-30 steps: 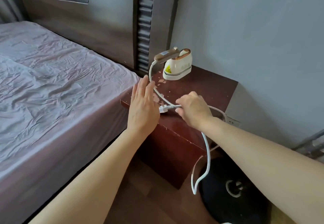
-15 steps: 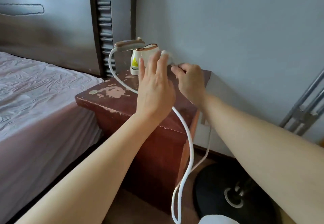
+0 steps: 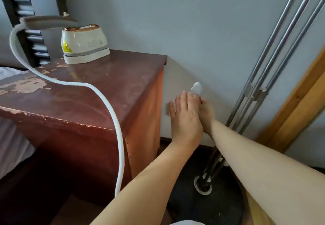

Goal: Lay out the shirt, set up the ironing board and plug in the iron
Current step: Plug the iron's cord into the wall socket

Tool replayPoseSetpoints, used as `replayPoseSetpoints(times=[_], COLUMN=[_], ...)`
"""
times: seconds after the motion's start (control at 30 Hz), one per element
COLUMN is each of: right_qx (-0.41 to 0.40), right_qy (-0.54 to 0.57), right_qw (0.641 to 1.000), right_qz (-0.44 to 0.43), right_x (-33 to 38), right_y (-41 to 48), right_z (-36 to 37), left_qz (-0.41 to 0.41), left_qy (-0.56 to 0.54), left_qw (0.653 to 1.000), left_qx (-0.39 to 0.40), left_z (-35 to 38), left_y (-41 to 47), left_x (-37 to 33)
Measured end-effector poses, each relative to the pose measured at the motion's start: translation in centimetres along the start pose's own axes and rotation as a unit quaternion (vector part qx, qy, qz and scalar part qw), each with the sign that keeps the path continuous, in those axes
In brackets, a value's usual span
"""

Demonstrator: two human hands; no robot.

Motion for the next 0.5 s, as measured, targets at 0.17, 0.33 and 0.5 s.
replayPoseSetpoints(times=[0.17, 0.33, 0.5], right_qx=[0.034, 0.051, 0.081], right_qy=[0.016, -0.035, -0.041], right_qw=[0.999, 0.993, 0.990], right_qz=[0.034, 0.097, 0.107], right_x=[-7.1, -12.8, -16.0], right_y=[2.4, 5.4, 7.4], right_z=[2.9, 5.4, 7.0], left_qz=[-0.064, -0.110, -0.112], left_qy=[0.038, 0.061, 0.110], left_qw=[0.997, 0.989, 0.981], left_qx=[0.036, 0.079, 0.116], left_z=[4.7, 8.3, 11.1], left_y=[1.4, 4.2, 6.3], left_x=[5.0, 8.9, 11.3])
Point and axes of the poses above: each hand's wrist, its own y-axis towards the middle knuckle, its own z-axis out of the palm, x = y × z, the point moved 3 cm from there along y, towards the middle knuckle, and after that the axes turned 7 degrees about x, right-handed, at the moved point
